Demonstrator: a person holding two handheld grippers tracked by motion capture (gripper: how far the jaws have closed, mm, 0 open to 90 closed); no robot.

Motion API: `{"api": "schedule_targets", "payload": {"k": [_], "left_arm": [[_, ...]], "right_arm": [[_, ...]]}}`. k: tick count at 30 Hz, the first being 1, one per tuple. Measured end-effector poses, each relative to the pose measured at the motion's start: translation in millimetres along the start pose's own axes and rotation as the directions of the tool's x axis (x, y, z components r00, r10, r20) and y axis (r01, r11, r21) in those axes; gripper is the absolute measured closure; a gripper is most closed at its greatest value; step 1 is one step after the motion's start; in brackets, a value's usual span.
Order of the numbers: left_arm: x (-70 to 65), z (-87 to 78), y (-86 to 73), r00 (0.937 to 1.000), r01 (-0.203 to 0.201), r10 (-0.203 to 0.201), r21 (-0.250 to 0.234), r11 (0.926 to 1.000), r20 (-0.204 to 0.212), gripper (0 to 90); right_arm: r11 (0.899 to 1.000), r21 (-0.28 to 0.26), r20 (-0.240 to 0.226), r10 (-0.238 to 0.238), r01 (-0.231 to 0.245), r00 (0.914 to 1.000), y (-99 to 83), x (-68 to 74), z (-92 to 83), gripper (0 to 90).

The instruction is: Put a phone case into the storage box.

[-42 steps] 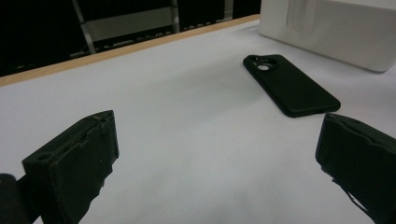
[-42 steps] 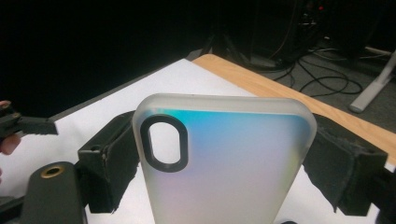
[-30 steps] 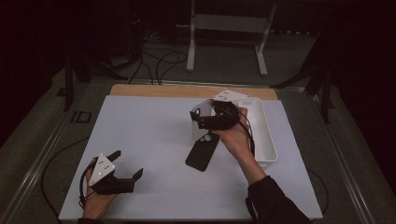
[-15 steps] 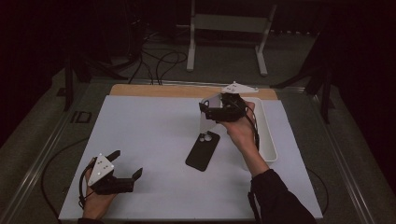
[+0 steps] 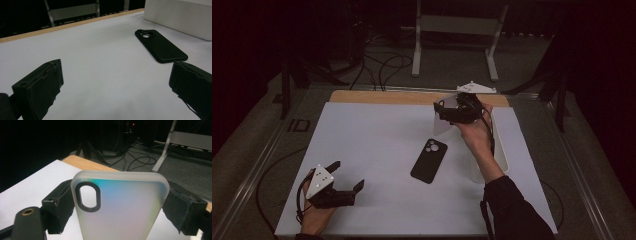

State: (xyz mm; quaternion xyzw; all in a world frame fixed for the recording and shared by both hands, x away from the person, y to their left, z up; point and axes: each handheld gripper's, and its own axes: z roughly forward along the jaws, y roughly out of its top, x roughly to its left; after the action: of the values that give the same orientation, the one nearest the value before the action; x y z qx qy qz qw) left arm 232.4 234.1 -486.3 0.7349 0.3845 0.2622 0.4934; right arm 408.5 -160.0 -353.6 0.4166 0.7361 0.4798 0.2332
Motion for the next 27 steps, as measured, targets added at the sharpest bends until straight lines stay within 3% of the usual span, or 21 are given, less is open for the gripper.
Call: {"api": "schedule_targets", "payload": {"k": [14,27], "left_arm": [[0.1,-0.2,0.1,1.0,-0.001,0.001,0.003,1.0,-0.005,0.0],[-0.2,-0.6,0.3,1.0,-0.001,0.001,0.002,1.0,-0.007,0.0]], "right_arm": [[1.0,-0.008,0.068,0.026,-0.026,0.9973,6.8,-22.8,-0.5,17.0],[0.999,-0.004,0.158,0.049,-0.049,0.9862,8.6,-46.9,-1.1,17.0]]}}
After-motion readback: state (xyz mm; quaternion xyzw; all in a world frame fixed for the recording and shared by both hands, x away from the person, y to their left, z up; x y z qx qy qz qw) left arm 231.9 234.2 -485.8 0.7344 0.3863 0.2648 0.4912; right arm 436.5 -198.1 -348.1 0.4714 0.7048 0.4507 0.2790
